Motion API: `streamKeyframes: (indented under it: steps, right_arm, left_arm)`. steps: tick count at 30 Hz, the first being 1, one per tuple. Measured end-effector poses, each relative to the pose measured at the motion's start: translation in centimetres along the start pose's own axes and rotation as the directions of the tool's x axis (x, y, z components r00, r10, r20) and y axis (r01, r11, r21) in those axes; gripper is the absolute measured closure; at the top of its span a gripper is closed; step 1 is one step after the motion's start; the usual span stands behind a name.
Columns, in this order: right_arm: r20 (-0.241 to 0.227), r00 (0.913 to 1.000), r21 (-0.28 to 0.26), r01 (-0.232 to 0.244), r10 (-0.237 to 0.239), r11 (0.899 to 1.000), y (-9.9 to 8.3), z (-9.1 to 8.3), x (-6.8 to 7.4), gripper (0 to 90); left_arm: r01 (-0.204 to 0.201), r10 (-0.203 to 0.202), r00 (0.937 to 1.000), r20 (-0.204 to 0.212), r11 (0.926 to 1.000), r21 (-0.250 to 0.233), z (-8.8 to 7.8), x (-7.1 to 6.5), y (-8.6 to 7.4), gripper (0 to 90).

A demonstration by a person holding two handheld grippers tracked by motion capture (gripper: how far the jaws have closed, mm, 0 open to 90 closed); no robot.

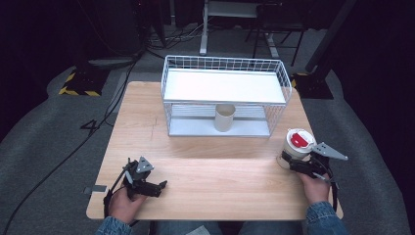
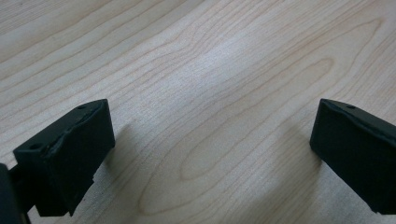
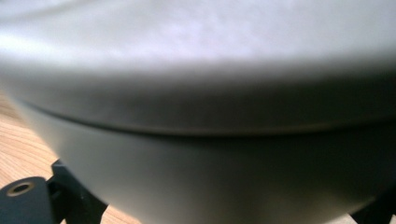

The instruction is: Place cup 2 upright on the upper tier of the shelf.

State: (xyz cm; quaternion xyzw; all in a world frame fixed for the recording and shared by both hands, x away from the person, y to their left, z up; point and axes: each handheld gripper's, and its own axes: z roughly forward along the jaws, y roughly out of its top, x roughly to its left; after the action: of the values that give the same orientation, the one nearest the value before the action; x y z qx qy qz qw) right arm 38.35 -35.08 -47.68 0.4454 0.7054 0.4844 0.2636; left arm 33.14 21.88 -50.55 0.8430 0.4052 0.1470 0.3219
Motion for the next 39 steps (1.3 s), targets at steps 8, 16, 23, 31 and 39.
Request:
streamKeyframes:
  steps: [8,16,23,31,39]
  right_arm:
    - [0.012,0.9999,0.002,0.008,-0.008,1.000,0.1,-0.1,0.1,9.7]
    - [0.022,0.9998,0.006,0.002,-0.002,1.000,0.2,-0.1,0.2,9.8]
    - [0.030,0.9994,0.022,-0.016,0.015,1.000,0.4,-0.2,0.1,9.9]
    - [0.038,0.9993,0.028,-0.006,0.005,1.000,1.0,-0.8,0.3,9.9]
    - [0.045,0.9989,0.036,0.012,-0.014,0.999,2.2,-1.6,0.6,9.9]
  left_arm:
    - [0.000,0.000,1.0000,0.000,1.0000,0.000,0.0,0.0,0.0,0.4]
    - [0.000,0.000,1.0000,0.000,1.0000,0.000,0.0,0.0,0.0,0.4]
    - [0.000,0.000,1.0000,0.000,1.0000,0.001,0.0,0.0,0.0,0.4]
    - [0.000,0.000,1.0000,0.000,1.0000,0.001,0.0,0.0,0.0,0.4]
    - [0.000,0.000,1.0000,0.000,1.0000,0.000,0.0,0.0,0.0,0.4]
